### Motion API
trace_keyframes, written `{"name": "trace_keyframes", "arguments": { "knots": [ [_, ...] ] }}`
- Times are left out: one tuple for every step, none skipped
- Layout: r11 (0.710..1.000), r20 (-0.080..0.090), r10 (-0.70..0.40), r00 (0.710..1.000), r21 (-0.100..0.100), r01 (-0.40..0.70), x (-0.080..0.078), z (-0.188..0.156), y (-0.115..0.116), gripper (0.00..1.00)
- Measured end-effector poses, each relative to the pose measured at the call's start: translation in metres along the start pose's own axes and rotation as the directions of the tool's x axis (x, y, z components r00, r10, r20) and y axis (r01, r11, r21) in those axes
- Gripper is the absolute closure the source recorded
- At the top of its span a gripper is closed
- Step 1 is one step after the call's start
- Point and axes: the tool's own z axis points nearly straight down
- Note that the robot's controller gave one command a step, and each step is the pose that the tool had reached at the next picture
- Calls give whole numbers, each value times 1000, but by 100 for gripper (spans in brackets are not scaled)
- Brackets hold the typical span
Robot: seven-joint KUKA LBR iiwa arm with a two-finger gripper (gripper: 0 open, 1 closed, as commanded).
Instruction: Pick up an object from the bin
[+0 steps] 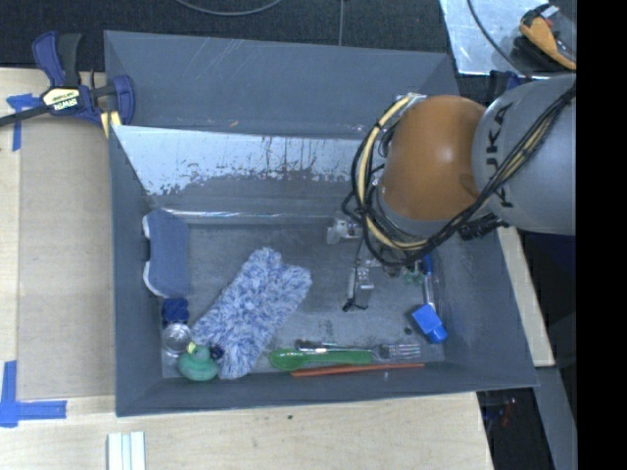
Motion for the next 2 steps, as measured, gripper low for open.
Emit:
{"name": "trace_keyframes", "arguments": {
  "knots": [
    [931, 3, -366, 931, 0, 366, -3, -52, 19, 0],
    [950, 6, -313, 950, 0, 313, -17, 43, 68, 0]
  ]
}}
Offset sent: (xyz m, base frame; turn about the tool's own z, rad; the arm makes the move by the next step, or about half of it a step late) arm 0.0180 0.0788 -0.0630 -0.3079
